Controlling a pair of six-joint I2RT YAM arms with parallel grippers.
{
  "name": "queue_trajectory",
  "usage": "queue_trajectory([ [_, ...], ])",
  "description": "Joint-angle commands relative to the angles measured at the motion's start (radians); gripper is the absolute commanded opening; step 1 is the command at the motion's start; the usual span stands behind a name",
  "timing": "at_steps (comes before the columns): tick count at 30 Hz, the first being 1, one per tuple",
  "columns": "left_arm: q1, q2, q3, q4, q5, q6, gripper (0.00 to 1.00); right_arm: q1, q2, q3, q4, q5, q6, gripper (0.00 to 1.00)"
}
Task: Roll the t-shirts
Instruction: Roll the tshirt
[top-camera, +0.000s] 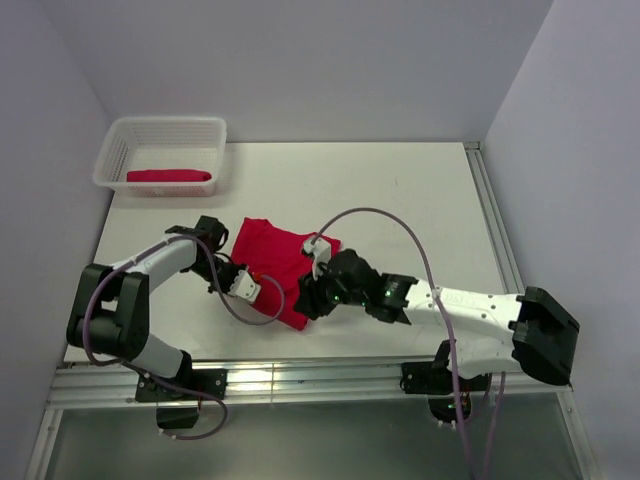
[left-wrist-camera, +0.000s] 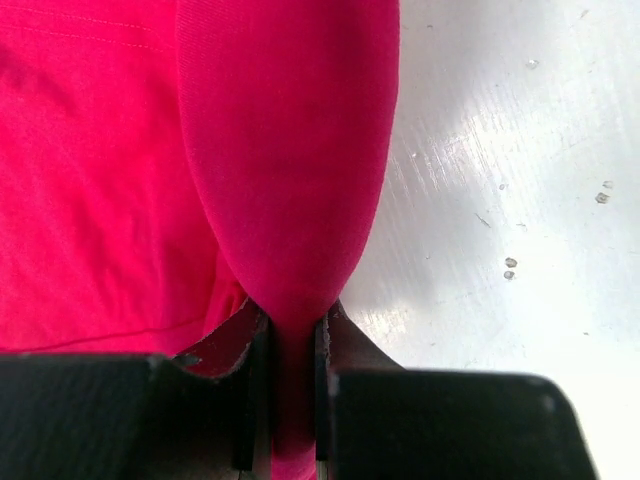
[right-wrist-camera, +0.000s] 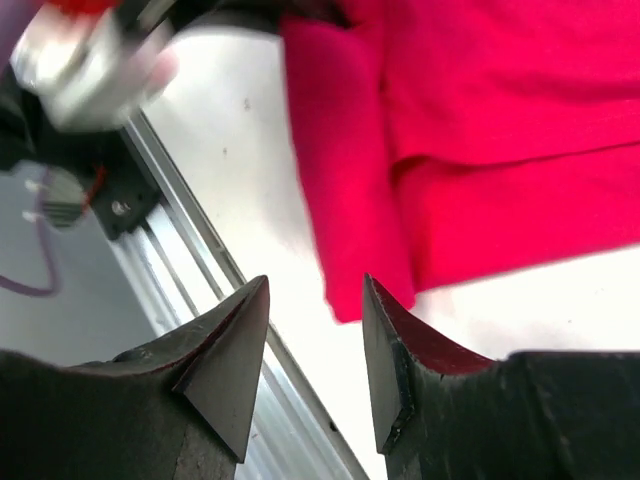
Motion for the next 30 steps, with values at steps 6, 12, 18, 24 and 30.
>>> queue_trajectory([
  [6,-0.004,0.196,0.191,-0.236,0.0,0.013,0.0,0.282,-0.088,-0.084,0.192,0.524,-0.14,0.49],
  [12,-0.008,0.354,0.34,-0.373,-0.038,0.006,0.0,0.46,0.045,0.023,0.191,0.72,-0.239,0.49],
  [18,-0.011,0.503,0.476,-0.518,-0.073,-0.01,0.0,0.516,0.281,0.255,0.042,0.846,-0.36,0.53],
  [24,-0.039,0.59,0.532,-0.534,-0.145,-0.071,0.0,0.524,0.423,0.391,-0.049,0.891,-0.474,0.61],
  [30,-0.051,0.658,0.559,-0.535,-0.176,-0.109,0.0,0.524,0.539,0.465,-0.113,0.911,-0.543,0.66],
])
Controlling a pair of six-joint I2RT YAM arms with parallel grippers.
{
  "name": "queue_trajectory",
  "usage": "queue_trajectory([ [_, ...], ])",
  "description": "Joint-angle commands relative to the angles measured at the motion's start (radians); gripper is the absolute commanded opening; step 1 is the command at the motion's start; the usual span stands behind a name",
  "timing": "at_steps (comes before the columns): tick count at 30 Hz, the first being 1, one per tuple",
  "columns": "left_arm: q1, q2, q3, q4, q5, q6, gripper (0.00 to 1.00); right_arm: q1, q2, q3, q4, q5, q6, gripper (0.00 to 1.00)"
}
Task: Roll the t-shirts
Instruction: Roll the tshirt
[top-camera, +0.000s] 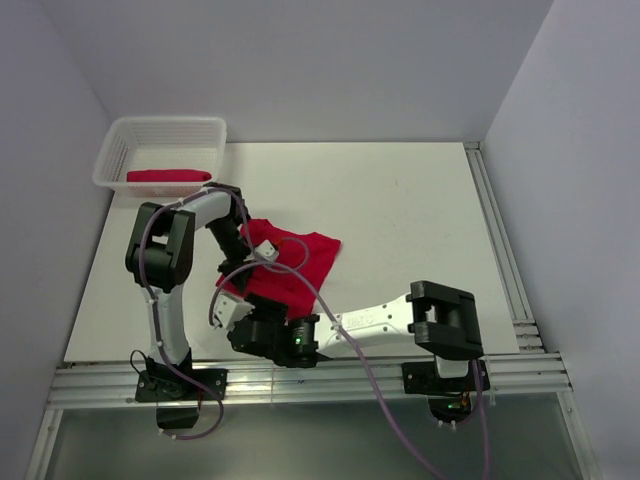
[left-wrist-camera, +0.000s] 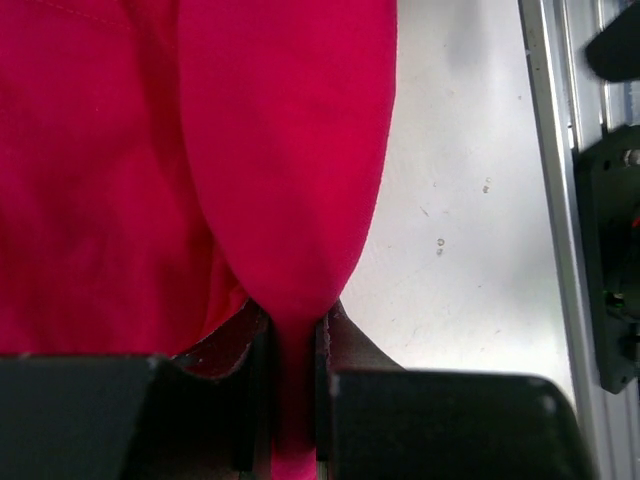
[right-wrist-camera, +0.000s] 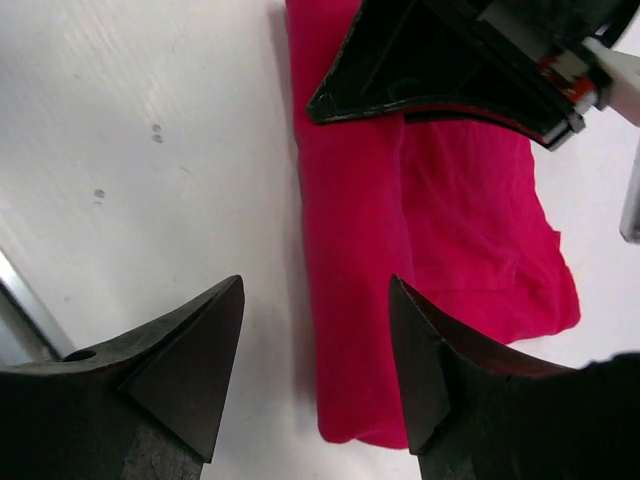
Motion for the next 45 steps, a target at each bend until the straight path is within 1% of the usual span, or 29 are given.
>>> queue_trajectory([
  [1,-0.013,0.1,-0.024,0.039,-0.139,-0.036,0.0,0.007,0.059,0.071,-0.06,0.05,-0.078,0.67],
  [5,-0.025,0.115,-0.016,0.039,-0.156,-0.045,0.0,0.0,0.134,0.137,-0.119,0.041,-0.11,0.71],
  [6,-0.027,0.115,-0.019,0.039,-0.164,-0.043,0.0,-0.003,0.148,0.15,-0.13,0.037,-0.107,0.74],
  [12,-0.042,0.126,-0.018,0.039,-0.175,-0.05,0.0,-0.025,0.243,0.23,-0.179,0.066,-0.127,0.75],
  [18,-0.049,0.125,-0.019,0.039,-0.175,-0.048,0.0,-0.031,0.281,0.255,-0.175,0.049,-0.145,0.75],
  [22,-0.05,0.117,-0.024,0.039,-0.17,-0.043,0.0,-0.037,0.286,0.241,-0.138,0.026,-0.157,0.73],
  [25,-0.05,0.106,-0.033,0.038,-0.166,-0.036,0.0,-0.042,0.306,0.25,-0.136,0.029,-0.177,0.69],
  [26,-0.052,0.102,-0.035,0.039,-0.164,-0.033,0.0,-0.045,0.315,0.255,-0.136,0.029,-0.188,0.66],
  [32,-0.052,0.079,-0.05,0.041,-0.15,-0.013,0.0,-0.072,0.335,0.262,-0.124,0.004,-0.231,0.62],
  [37,-0.052,0.056,-0.064,0.041,-0.132,0.007,0.0,-0.089,0.346,0.275,-0.127,0.0,-0.262,0.51],
  [38,-0.052,0.053,-0.065,0.041,-0.13,0.01,0.0,-0.091,0.35,0.278,-0.129,-0.006,-0.266,0.41],
  [40,-0.052,0.045,-0.071,0.042,-0.123,0.018,0.0,-0.095,0.35,0.285,-0.135,-0.028,-0.263,0.26],
  [41,-0.052,0.04,-0.073,0.042,-0.118,0.022,0.0,-0.098,0.347,0.289,-0.138,-0.04,-0.256,0.14],
  [42,-0.052,0.031,-0.079,0.047,-0.113,0.026,0.0,-0.105,0.343,0.289,-0.143,-0.066,-0.254,0.1],
  [43,-0.05,0.022,-0.085,0.054,-0.112,0.027,0.03,-0.108,0.339,0.285,-0.144,-0.078,-0.251,0.09],
  [44,-0.05,0.008,-0.094,0.076,-0.109,0.029,0.06,-0.111,0.33,0.284,-0.146,-0.089,-0.246,0.06],
  [45,-0.05,-0.022,-0.119,0.088,-0.109,0.035,0.12,-0.117,0.326,0.285,-0.156,-0.121,-0.242,0.06],
])
